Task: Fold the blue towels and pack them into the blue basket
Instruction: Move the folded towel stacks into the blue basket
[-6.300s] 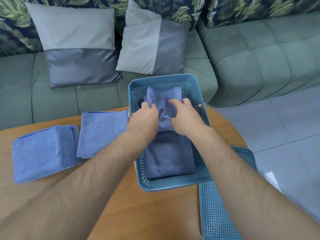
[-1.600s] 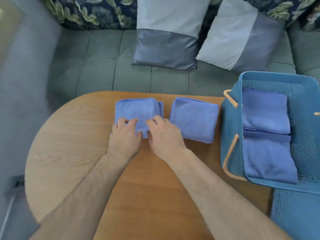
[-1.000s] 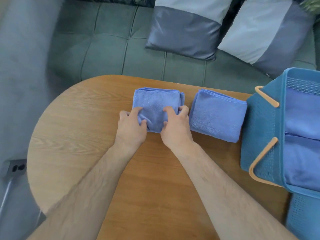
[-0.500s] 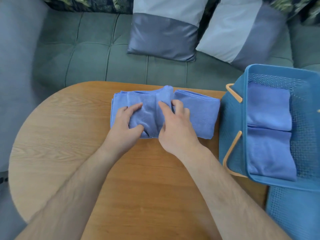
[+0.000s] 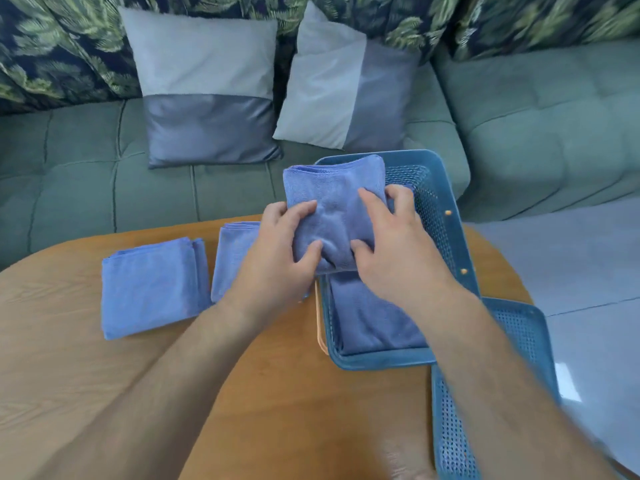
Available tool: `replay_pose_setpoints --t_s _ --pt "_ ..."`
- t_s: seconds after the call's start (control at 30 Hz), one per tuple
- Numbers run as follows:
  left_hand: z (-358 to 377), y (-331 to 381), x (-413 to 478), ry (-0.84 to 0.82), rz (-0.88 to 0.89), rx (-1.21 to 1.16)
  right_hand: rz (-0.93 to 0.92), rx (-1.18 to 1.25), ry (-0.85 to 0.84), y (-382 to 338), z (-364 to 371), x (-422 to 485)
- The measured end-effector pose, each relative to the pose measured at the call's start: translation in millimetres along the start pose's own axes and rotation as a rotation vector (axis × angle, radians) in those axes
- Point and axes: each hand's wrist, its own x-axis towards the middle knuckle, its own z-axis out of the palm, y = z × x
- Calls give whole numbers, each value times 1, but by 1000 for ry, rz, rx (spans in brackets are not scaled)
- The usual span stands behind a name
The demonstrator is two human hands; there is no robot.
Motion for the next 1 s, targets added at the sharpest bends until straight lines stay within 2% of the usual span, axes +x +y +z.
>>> replay_pose_setpoints --t_s 0.1,0.23,0.3,0.37,0.47,0.57,0.63,0.7,0.8,1.0 --pt "29 22 19 -91 -18 115 60 -19 -21 33 -11 9" --pt "64 40 40 -236 -97 404 99 -65 -104 60 -5 27" --pt "78 41 51 -260 -132 543 89 -71 -124 68 5 36" --pt "88 41 59 -274 -168 583 94 -82 -125 75 14 45" --pt "98 40 66 -314 -217 718 129 -198 -134 82 24 52" --pt "105 37 68 -218 -109 1034 34 -409 -48 77 27 52" --pt "105 34 72 -259 6 1150 -120 -470 -37 73 32 54" --pt "101 32 83 -366 55 1181 -160 -455 -139 77 40 63" --pt "102 25 101 -445 50 1169 -96 -412 -303 92 52 77" --pt "108 16 111 -514 -32 1101 -70 -413 -417 98 59 95"
